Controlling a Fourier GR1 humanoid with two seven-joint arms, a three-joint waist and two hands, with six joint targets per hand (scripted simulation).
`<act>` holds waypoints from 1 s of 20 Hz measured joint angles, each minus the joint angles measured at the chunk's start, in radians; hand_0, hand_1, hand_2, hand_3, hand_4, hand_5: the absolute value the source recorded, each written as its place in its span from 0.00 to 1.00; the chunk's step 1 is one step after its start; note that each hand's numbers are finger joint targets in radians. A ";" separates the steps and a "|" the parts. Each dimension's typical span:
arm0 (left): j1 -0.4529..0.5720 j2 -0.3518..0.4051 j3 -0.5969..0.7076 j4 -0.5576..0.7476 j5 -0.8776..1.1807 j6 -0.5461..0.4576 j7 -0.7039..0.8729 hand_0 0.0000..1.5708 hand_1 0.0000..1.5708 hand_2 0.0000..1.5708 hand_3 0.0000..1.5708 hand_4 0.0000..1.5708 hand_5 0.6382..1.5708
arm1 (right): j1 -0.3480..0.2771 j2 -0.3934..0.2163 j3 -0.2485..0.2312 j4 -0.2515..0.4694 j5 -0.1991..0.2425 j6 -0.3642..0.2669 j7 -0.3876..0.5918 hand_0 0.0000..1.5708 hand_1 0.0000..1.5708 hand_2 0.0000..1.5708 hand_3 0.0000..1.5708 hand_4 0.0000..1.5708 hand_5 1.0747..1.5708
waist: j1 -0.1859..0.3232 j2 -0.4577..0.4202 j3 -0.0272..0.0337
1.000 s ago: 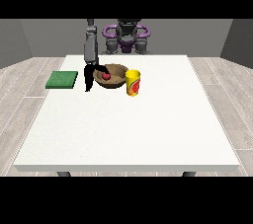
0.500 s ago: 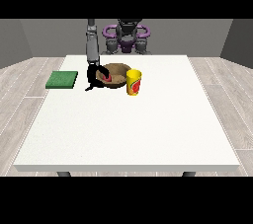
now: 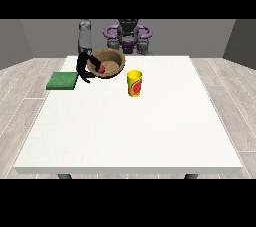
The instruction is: Pick the cup and pour the ball into the bowl, then pick the bowl and place it on the pad
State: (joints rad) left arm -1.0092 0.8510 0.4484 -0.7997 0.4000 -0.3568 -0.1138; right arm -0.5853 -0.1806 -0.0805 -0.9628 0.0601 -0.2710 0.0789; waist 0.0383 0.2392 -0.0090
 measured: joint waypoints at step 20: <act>0.081 0.080 0.043 0.022 0.004 -0.004 -0.087 0.00 0.00 0.00 0.00 0.00 0.96 | -0.069 -0.296 -0.117 0.106 -0.046 0.267 0.001 1.00 1.00 1.00 0.78 0.82 0.93 | -0.083 0.070 0.0100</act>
State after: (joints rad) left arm -0.9278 0.9315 0.4914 -0.7777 0.4040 -0.3604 -0.2003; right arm -0.6542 -0.4763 -0.1975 -0.8569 0.0145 -0.0040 0.0800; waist -0.0449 0.3090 0.0009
